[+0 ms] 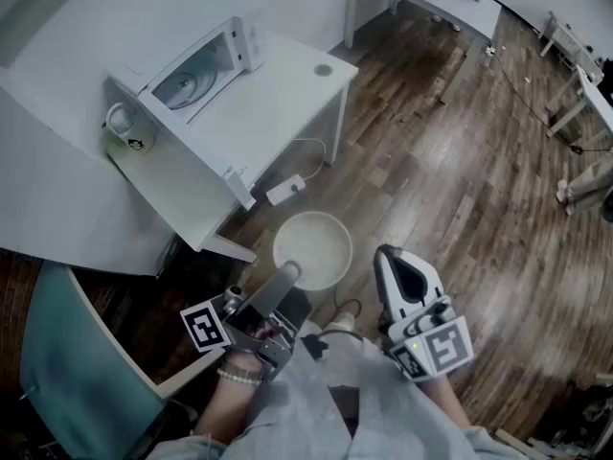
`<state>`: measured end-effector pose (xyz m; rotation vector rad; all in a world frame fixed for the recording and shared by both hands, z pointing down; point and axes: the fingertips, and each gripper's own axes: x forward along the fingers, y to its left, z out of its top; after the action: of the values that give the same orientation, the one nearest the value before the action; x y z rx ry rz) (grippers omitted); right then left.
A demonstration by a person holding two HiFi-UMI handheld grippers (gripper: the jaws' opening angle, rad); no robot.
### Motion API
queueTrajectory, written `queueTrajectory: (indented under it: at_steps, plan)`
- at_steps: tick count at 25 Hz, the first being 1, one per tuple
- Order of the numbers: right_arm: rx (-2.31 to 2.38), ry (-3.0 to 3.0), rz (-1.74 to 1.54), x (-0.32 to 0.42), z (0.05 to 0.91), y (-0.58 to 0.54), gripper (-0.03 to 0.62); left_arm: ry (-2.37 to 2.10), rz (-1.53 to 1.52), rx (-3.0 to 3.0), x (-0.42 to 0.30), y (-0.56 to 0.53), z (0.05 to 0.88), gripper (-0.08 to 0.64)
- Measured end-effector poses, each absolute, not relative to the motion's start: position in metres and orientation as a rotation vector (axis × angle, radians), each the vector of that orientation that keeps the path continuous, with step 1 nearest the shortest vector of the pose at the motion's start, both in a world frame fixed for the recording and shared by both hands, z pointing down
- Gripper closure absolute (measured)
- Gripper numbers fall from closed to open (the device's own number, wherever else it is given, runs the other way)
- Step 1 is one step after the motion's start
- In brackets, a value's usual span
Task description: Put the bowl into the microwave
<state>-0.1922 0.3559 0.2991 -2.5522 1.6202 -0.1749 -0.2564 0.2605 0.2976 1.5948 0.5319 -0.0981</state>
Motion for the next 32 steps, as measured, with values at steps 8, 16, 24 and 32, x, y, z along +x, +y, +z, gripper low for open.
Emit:
queueTrajectory:
  at_steps: [8,16,24,32]
  plan:
    - [-2.542,1.596,-0.171,-0.186,0.298,0.362,0.592,0.525,-0.097,1.614,-0.254,0.266,0.297,0.308]
    - [-2.537,1.575,-0.197,-0.175,0.303,0.38,0.592,0.506,-0.101,1.629,-0.25,0.28,0.298,0.308]
    - [-2.533,1.583,-0.193,-0.163,0.307,0.411,0.592,0.491,-0.115,1.631,-0.239,0.307,0.3,0.308]
    - [-2.544,1.562,-0.23,-0.148,0.32,0.437,0.592,0.498,-0.134,1.615,-0.227,0.328,0.298,0.307]
